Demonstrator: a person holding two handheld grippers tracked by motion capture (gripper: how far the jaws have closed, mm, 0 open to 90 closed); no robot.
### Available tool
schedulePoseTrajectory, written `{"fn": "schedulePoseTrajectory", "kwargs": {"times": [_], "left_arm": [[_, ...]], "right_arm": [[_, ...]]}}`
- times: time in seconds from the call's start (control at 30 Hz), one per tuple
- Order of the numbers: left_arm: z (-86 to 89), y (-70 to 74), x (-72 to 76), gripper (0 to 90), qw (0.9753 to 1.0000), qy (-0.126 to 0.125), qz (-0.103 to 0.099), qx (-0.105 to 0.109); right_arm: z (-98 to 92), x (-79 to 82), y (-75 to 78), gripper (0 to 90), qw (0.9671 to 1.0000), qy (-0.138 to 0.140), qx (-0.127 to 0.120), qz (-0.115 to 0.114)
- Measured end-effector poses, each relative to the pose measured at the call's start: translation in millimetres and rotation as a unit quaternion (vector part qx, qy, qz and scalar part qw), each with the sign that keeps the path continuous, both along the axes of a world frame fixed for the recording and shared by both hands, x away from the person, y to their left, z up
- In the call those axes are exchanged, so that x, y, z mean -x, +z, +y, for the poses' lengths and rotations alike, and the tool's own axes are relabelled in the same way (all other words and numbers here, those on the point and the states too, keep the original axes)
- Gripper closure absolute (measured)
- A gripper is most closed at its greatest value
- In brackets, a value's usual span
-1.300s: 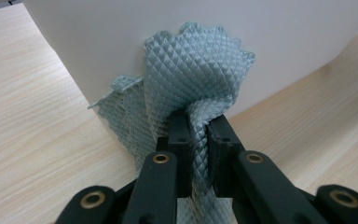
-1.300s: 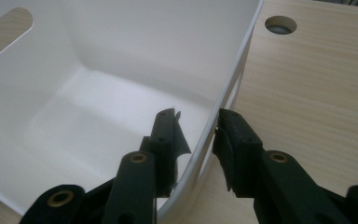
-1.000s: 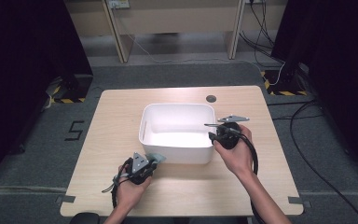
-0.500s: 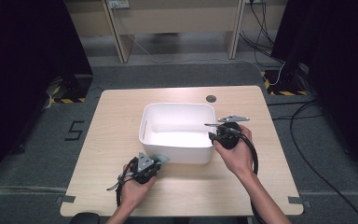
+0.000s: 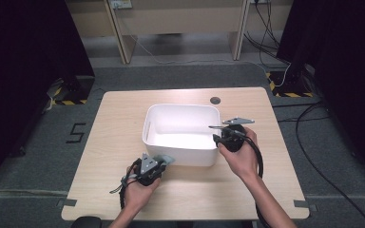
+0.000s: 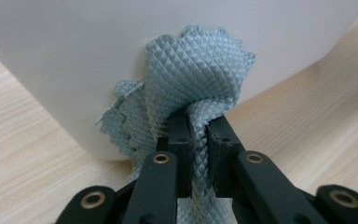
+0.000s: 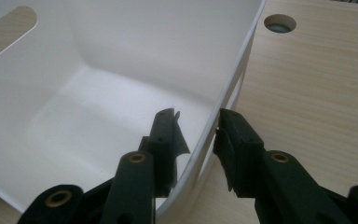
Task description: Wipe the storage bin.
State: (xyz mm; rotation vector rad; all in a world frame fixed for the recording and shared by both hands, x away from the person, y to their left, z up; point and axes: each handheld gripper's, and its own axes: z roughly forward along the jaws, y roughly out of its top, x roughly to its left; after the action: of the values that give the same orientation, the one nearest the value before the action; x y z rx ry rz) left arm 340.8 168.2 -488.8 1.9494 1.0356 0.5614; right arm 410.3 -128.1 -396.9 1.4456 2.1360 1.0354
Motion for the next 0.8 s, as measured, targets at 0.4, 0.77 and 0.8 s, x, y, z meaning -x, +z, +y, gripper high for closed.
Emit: {"fn": "schedulePoseTrajectory", "kwargs": {"times": [0.4, 0.77, 0.8], "left_arm": [[-2.6, 20.5, 1.1, 82.0, 0.9993, 0.003, -0.019, 0.031], [-3.4, 37.6, 2.4, 82.1, 0.9986, 0.001, -0.034, 0.040], [-3.1, 40.0, 2.2, 82.1, 0.9985, 0.000, -0.036, 0.041]], "right_arm": [[-0.8, -0.8, -1.0, 67.7, 1.0000, -0.002, 0.000, -0.001], [-0.5, -0.8, -1.2, 67.5, 1.0000, -0.001, 0.001, -0.001], [-0.4, -0.7, -1.1, 67.5, 1.0000, -0.001, 0.001, -0.001]]}}
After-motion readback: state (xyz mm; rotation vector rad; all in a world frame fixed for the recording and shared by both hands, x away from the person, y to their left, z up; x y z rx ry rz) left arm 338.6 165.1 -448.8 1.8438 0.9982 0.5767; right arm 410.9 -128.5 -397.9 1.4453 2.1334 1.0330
